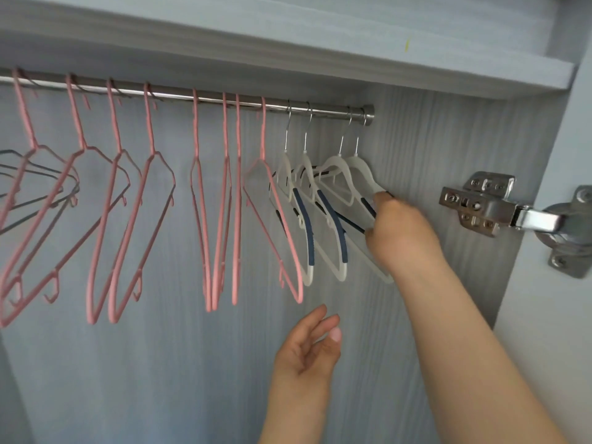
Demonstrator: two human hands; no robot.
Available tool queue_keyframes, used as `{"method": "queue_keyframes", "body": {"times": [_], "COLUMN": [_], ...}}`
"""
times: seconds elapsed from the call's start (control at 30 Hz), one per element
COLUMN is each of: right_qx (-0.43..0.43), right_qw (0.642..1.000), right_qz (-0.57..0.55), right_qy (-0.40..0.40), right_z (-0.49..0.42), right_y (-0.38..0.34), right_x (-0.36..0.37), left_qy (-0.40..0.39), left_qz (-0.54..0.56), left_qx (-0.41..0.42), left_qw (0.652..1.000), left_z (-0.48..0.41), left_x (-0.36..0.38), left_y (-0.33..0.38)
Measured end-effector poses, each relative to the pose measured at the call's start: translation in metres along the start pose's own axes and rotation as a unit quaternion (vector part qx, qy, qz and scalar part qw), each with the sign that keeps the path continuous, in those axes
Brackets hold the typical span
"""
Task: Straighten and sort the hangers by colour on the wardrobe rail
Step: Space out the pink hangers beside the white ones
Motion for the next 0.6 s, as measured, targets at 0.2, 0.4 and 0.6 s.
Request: {"method": "queue_keyframes", "body": {"times": [0.2, 0.4, 0.6], "right_qx": [0.006, -0.011, -0.005], "right_qw": [0.997, 0.990, 0.991], "right_qz": [-0.074, -0.115, -0.115], "right_qy": [0.024, 0.079, 0.068], "right_z": [-0.004, -0.002, -0.001], "right_y": [0.005, -0.002, -0.005], "right_x": [0.021, 0.018, 0.026], "left_qy": [0.006, 0.006, 0.004], "left_qz": [0.014, 0.024, 0.017], "left_qx": [0.010, 0.014, 0.002], "left_qw": [1.000, 1.000, 1.000], "left_z": [-0.004, -0.007, -0.008], "left_x": [-0.002, 0.003, -0.001], "left_y": [0.007, 0.011, 0.002]}}
Point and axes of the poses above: each hand's wrist, its own z-axis away from the middle knuckle, its own x-axis out of the palm, y = z × x, the point moved 4 cm from there along -z, towards the middle knuckle, and after that the axes turned 9 degrees about -x, right-handed, at the moved point
